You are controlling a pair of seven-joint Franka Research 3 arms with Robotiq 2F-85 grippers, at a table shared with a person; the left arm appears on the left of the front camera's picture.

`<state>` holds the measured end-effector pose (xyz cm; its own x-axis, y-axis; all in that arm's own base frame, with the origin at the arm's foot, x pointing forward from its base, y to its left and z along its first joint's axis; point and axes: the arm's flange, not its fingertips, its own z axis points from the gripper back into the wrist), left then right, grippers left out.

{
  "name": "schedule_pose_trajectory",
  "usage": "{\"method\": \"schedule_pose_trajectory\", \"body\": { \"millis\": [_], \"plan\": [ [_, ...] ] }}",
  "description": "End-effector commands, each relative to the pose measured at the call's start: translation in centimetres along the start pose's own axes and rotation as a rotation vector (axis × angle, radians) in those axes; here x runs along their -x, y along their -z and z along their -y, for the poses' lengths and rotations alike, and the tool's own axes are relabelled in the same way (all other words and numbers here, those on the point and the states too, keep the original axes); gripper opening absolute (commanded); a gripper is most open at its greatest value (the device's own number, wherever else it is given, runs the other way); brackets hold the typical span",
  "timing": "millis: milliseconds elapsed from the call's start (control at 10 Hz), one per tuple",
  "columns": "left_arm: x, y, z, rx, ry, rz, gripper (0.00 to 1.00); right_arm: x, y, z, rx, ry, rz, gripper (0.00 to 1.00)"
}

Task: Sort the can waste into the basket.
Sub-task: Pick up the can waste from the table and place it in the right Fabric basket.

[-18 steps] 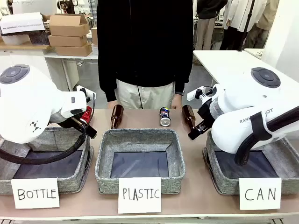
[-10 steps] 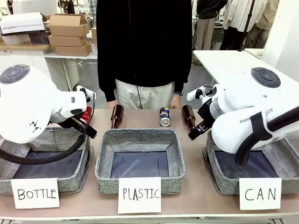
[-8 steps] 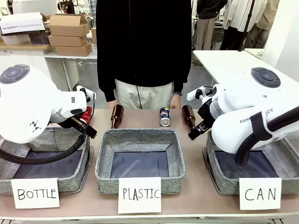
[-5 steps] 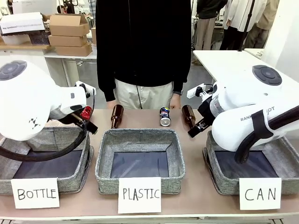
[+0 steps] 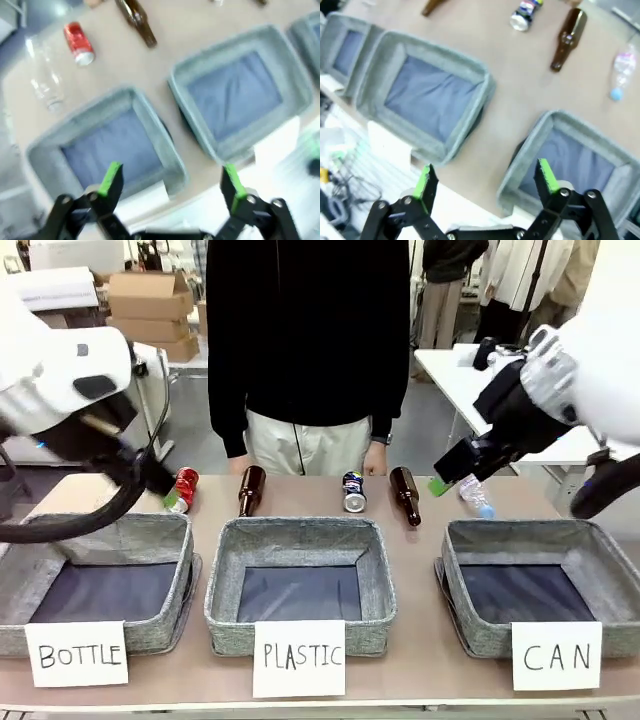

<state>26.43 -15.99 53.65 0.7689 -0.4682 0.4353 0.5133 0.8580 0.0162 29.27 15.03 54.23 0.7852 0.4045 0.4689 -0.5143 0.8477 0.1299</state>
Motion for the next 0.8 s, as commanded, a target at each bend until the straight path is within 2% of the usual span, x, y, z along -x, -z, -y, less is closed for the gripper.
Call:
{"method": "schedule_pose_trajectory", "body": {
  "millis": [0, 100, 200, 300, 400, 500, 600, 700],
  "plan": [
    [3.1, 1.6, -0.2, 0.015, 0.009, -0.001, 1.00, 5.2, 1.5, 0.7, 0.041, -0.029, 0.086, 1.00],
    [0.0, 0.0, 0.0, 0.000, 0.000, 0.000, 1.00, 0.0, 0.0, 0.0, 0.000, 0.000, 0.000, 1.00],
    [0.0, 0.0, 0.0, 0.000, 0.000, 0.000, 1.00, 0.4, -1.8, -0.3, 0.004, -0.007, 0.030, 1.00],
    [0.9, -0.6, 0.5, 0.007, 0.000, -0.038, 1.00, -0.9, 0.1, 0.3, -0.148, 0.018, -0.037, 1.00],
    [1.4, -1.4, -1.2, 0.165, 0.011, -0.020, 1.00, -1.5, -0.6, 1.6, -0.553, 0.227, -0.042, 1.00],
    [4.5, -3.7, -5.1, 0.488, -0.039, 0.139, 1.00, -0.4, -2.5, 4.1, -0.937, 0.443, -0.007, 1.00],
    [7.2, -4.0, -8.9, 0.832, -0.050, 0.305, 1.00, 1.3, -3.6, 6.6, -1.092, 0.637, 0.008, 1.00],
    [8.8, -3.0, -11.3, 1.006, -0.199, 0.409, 1.00, 3.2, -4.2, 9.1, -1.186, 0.766, 0.067, 1.00]
  ]
}}
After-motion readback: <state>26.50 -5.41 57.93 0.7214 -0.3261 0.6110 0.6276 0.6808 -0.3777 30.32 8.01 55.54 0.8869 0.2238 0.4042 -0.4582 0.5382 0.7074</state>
